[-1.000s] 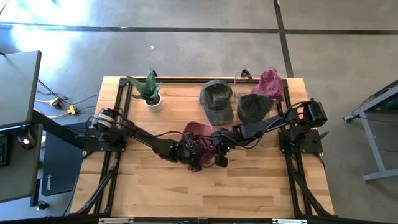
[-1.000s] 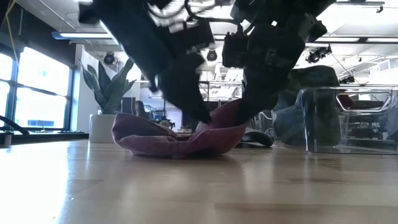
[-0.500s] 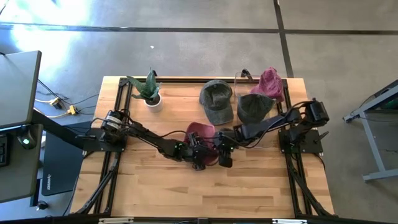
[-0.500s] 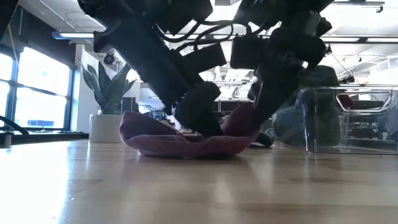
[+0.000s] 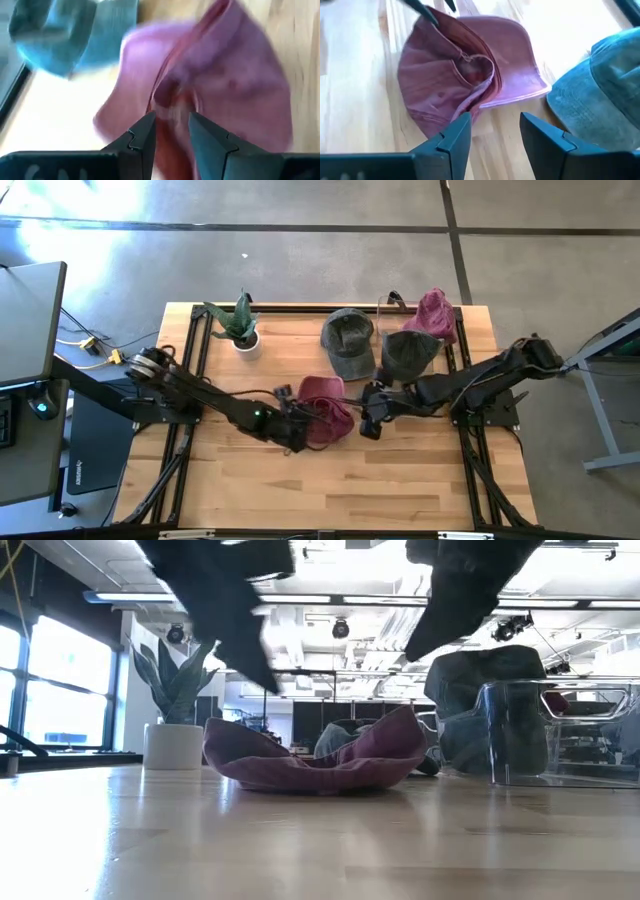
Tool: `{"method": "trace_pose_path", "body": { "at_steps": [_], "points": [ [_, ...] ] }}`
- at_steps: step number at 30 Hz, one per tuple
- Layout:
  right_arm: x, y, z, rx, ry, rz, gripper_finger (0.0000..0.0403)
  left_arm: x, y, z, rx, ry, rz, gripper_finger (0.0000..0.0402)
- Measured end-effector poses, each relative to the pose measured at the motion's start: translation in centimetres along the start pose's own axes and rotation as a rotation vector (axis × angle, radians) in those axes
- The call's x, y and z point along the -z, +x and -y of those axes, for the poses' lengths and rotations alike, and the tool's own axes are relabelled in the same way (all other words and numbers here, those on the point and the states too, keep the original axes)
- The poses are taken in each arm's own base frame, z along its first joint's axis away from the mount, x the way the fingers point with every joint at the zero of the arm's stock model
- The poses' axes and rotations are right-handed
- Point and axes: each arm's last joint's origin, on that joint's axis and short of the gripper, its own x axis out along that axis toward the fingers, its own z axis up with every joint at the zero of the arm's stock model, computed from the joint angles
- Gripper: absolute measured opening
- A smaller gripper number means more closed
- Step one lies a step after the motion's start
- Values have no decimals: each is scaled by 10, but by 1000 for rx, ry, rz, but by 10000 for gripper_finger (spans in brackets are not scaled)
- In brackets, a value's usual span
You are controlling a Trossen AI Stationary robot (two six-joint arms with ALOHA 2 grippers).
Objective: Pick & Place hat
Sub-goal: Put the red cap into the top transparent bin
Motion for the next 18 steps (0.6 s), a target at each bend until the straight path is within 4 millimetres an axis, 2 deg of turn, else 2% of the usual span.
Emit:
{"method": "trace_pose_path", "body": {
  "at_steps": [4,13,18],
  "points": [
    [1,-4,-6,1,-13,28,165,14,-14,-13,71,-61,-157,110],
    [-3,-4,-8,-17,-14,63,165,65,-4,-22,31,-101,-300,111],
    [-3,-4,-8,-15,-18,64,165,76,-12,-29,96,-130,-305,111]
  ]
}}
